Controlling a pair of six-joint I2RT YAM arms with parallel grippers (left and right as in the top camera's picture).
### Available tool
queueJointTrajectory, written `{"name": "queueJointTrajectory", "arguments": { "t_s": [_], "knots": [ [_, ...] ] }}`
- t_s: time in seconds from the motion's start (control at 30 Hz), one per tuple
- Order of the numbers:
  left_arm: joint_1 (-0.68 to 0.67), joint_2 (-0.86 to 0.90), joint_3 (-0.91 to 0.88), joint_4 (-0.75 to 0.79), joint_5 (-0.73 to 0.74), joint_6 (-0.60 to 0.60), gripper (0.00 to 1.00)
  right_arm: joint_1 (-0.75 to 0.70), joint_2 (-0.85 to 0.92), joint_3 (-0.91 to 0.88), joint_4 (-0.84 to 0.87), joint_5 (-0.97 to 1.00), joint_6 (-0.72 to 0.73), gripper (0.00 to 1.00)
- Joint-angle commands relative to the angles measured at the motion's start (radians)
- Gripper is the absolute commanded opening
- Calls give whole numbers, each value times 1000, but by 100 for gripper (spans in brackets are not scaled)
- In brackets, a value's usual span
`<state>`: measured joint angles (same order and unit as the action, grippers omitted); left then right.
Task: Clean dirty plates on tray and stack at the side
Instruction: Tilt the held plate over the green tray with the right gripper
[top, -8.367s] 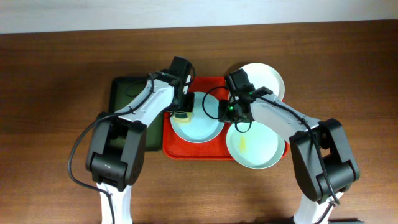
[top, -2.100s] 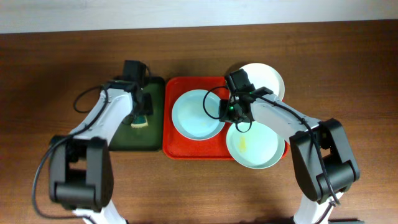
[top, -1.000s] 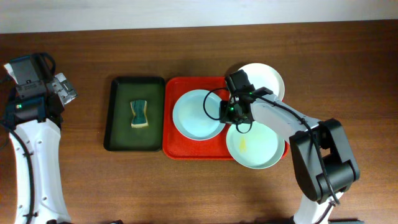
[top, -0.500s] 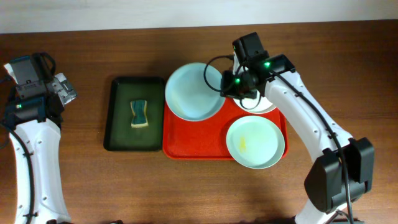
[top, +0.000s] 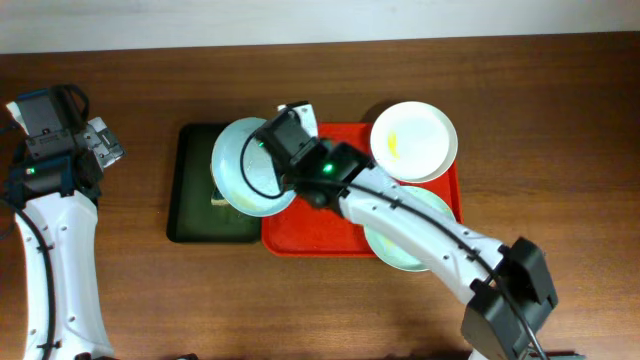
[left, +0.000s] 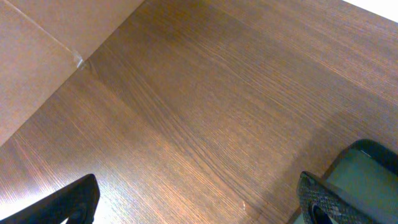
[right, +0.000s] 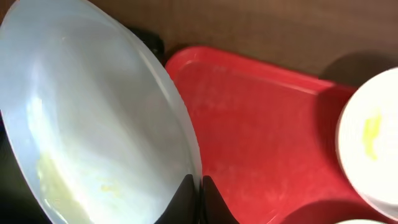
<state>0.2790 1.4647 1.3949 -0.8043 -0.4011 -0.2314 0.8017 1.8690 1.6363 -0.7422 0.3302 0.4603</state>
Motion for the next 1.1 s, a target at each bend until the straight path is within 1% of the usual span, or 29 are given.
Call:
{"name": "queueJointTrajectory", "arguments": {
  "t_s": [0.0, 0.13, 0.17, 0.27, 0.33, 0.37, 0.4, 0.47, 0.53, 0.6, 0.63, 0.73, 0.83, 0.93, 1.07],
  "knots": [
    [3, 2, 4, 1, -14, 1, 100, 58, 3, 17, 51, 141, -94, 4],
    [4, 2, 4, 1, -14, 1, 99, 140, 3, 17, 136, 285, -241, 4],
    [3, 2, 4, 1, -14, 1, 99, 163, 3, 17, 157, 325, -303, 4],
    [4, 2, 4, 1, -14, 1, 100, 201, 2, 18, 207, 410, -429, 4],
    [4, 2, 4, 1, -14, 1, 99, 239, 2, 18, 252, 551, -518, 4],
    [3, 2, 4, 1, -14, 1, 100, 255, 2, 18, 274, 587, -555, 4],
    [3, 2, 4, 1, -14, 1, 99, 278, 2, 18, 310, 610, -610, 4],
    [4, 2, 4, 1, -14, 1, 99, 304, 2, 18, 354, 612, -676, 4],
    [4, 2, 4, 1, -14, 1, 100, 319, 2, 18, 396, 681, -714, 4],
    [3, 2, 4, 1, -14, 1, 99, 320, 2, 19, 457, 791, -719, 4],
    [4, 2, 4, 1, -14, 1, 99, 320, 2, 19, 475, 813, -720, 4],
    [4, 2, 4, 1, -14, 1, 99, 319, 0, 19, 497, 819, -834, 4],
    [4, 2, 4, 1, -14, 1, 99, 320, 0, 19, 565, 833, -899, 4],
    [4, 2, 4, 1, -14, 1, 99, 319, 0, 19, 605, 834, -902, 4],
    [3, 2, 4, 1, -14, 1, 100, 316, 0, 19, 605, 830, -902, 4]
  ]
}}
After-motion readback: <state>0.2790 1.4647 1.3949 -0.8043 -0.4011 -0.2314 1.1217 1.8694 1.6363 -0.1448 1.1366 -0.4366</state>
